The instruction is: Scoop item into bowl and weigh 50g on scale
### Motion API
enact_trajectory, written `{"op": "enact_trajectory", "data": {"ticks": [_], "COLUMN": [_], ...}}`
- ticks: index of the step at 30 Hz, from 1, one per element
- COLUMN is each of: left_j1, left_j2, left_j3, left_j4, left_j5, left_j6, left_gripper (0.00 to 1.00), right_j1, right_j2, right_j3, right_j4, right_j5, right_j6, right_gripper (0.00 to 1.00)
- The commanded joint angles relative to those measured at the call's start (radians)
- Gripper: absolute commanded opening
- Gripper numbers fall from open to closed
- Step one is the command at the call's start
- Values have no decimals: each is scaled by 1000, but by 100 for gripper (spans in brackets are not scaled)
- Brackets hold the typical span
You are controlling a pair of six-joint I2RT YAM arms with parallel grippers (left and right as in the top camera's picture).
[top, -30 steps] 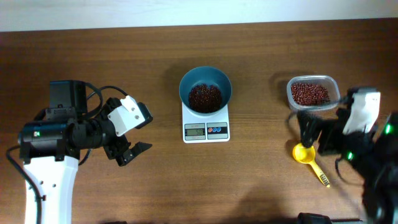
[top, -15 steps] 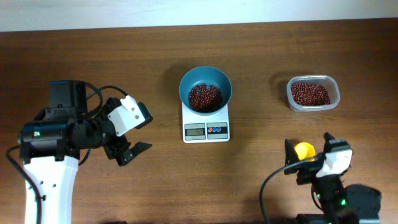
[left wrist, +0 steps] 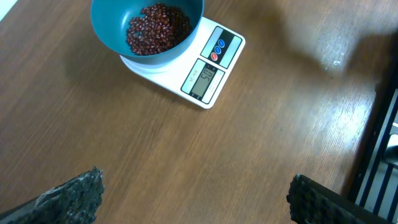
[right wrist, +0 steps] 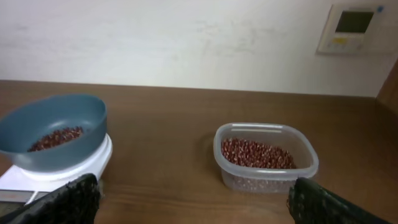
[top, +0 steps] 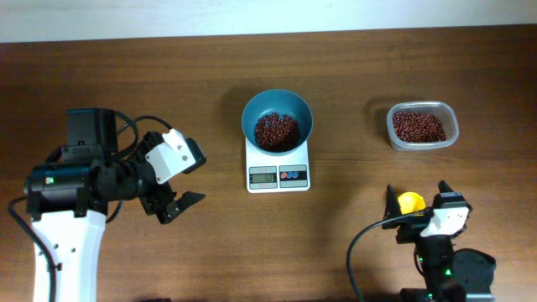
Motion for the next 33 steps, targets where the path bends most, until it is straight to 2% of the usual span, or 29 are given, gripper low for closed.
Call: {"op": "enact_trajectory", "data": {"ticks": [1,9,13,19,22,33], "left_j1": [4,4,4,4,4,4], "left_j2": [-3,-3,-3,-3,-3,-3], "left_j3": [13,13,13,13,13,13], "left_j4": [-2,-2,-2,-2,-2,-2], "left_j5": [19,19,19,19,19,19], "left_j6": [-13,-13,-13,-13,-13,-13], "left_gripper": [99,99,99,99,99,99], "right_j1": [9,9,9,9,10,35], "right_j2": [-11,-11,-11,-11,-11,-11], "right_j3": [-40,-113,-155,-200,-265,-267], "right_j4": [44,123,179,209,312,317], "right_j5": [16,16,12,15,8,13], "right_j6": [-3,-4,-73,-74,-74,-73], "right_gripper": [99,99,99,99,99,99]}}
